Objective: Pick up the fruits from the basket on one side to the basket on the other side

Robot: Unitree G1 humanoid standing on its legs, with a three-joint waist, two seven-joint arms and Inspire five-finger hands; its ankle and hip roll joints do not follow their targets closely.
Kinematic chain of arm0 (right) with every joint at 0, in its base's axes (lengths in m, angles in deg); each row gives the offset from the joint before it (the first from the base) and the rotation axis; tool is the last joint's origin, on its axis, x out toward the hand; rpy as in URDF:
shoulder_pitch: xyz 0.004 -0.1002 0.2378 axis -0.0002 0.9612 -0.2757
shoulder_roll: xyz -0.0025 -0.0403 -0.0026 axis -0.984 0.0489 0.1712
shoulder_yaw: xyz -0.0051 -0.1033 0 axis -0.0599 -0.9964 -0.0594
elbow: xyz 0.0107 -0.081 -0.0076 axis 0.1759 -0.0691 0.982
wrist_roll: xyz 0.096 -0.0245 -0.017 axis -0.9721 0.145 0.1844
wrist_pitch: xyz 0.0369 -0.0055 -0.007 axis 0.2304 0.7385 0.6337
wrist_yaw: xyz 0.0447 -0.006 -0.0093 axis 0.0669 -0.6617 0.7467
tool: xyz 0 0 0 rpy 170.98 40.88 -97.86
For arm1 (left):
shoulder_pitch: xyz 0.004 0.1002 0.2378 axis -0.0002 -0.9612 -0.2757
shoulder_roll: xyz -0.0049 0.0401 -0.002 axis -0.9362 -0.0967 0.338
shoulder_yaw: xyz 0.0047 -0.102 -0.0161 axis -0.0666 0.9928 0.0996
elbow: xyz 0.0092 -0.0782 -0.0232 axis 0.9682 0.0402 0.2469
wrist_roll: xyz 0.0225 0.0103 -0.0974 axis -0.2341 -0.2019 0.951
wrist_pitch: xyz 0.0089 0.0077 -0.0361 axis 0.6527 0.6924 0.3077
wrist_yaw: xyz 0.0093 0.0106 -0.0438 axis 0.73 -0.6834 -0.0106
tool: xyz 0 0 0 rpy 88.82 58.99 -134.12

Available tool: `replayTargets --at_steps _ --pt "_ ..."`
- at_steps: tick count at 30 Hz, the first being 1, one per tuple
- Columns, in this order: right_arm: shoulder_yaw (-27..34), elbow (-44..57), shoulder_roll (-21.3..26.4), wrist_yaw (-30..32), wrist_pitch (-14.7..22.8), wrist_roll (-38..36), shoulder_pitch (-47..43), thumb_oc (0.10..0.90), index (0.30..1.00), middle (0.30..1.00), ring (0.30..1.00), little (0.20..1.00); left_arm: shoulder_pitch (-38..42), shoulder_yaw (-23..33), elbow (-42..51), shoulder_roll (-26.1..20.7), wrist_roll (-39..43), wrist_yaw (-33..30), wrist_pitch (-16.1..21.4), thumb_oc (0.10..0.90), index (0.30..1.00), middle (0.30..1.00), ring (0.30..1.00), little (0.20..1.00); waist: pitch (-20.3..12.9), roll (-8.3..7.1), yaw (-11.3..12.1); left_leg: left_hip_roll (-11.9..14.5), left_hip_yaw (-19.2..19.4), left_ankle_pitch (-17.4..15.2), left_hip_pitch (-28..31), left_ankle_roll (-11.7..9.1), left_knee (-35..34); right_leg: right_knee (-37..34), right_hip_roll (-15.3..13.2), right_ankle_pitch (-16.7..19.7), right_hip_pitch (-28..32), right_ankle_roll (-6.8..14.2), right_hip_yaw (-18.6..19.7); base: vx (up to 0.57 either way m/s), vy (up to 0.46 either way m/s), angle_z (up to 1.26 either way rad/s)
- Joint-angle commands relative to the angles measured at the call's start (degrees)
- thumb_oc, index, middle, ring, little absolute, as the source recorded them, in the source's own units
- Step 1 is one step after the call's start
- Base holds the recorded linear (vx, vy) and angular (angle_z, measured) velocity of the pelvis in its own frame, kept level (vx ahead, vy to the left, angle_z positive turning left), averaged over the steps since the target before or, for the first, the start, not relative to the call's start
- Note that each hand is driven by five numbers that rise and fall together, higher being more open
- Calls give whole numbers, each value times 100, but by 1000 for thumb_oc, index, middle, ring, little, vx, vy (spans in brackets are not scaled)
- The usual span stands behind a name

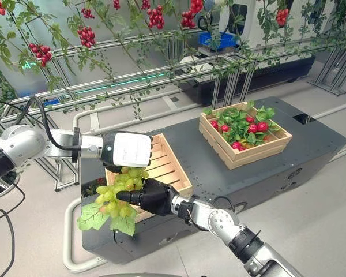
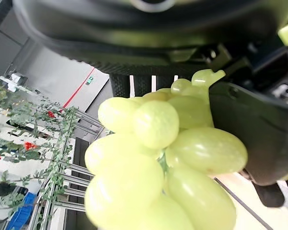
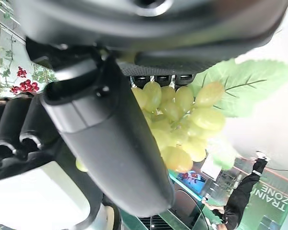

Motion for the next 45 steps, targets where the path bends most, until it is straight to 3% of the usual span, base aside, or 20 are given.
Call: replayTargets --at_steps 1,6,7,8,9,24,25,26,38,45 --pt "148 405 -979 -748 892 -1066 -808 800 900 900 900 900 457 504 -753 287 144 -423 -162 400 300 300 300 300 -116 -98 122 119 -69 -706 293 -150 49 13 -262 -391 369 90 -214 0 0 0" --pt "272 323 -1140 -533 1228 -1145 -740 800 900 900 900 900 416 519 -843 368 140 -340 -124 400 300 300 300 300 -112 -75 105 116 -76 -702 292 -147 49 13 -262 -389 364 95 -202 0 0 0" --pt "296 317 -1152 -497 1250 -1148 -718 747 820 820 820 820 413 526 -851 363 157 -318 -121 400 300 300 300 300 -108 -69 100 117 -75 -701 291 -148 49 13 -264 -387 362 96 -199 0 0 0" --pt "299 317 -1154 -491 1253 -1149 -716 613 620 620 620 620 414 526 -853 362 159 -316 -121 400 300 300 300 300 -107 -68 100 117 -75 -701 291 -148 49 13 -265 -386 361 97 -199 0 0 0" --pt "345 297 -1157 -458 1267 -1178 -682 400 300 300 300 300 402 528 -907 344 157 -333 -126 400 300 300 300 300 -97 -59 91 117 -72 -700 289 -146 49 13 -266 -381 355 97 -197 0 0 0" --pt "519 200 -1072 -445 1217 -1106 -668 400 300 300 300 300 533 485 -1140 303 341 -146 -343 400 300 300 300 300 -82 -34 76 131 -70 -684 261 -167 49 13 -272 -370 339 96 -227 0 0 0" --pt "541 207 -1059 -448 1202 -1068 -655 400 300 300 300 300 532 492 -1159 286 399 -108 -361 568 552 552 552 552 -81 -32 72 133 -62 -681 260 -169 49 13 -273 -369 338 97 -231 0 0 0" --pt "550 207 -1059 -447 1197 -1054 -648 400 300 300 300 300 530 495 -1165 282 419 -109 -372 800 900 900 900 900 -81 -32 71 133 -59 -681 260 -169 49 13 -273 -369 338 97 -233 0 0 0" --pt "707 79 -996 -378 1254 -862 -582 400 300 300 300 300 523 530 -1330 179 449 -189 -310 800 900 900 900 900 -46 -28 51 130 -49 -677 267 -171 49 13 -269 -360 331 89 -207 0 0 0" --pt "904 43 -819 -313 1327 -753 -466 400 300 300 300 300 462 584 -1587 -45 793 154 -612 800 900 900 900 900 -44 -29 20 143 -3 -675 280 -172 49 13 -266 -356 324 94 -173 0 0 0"
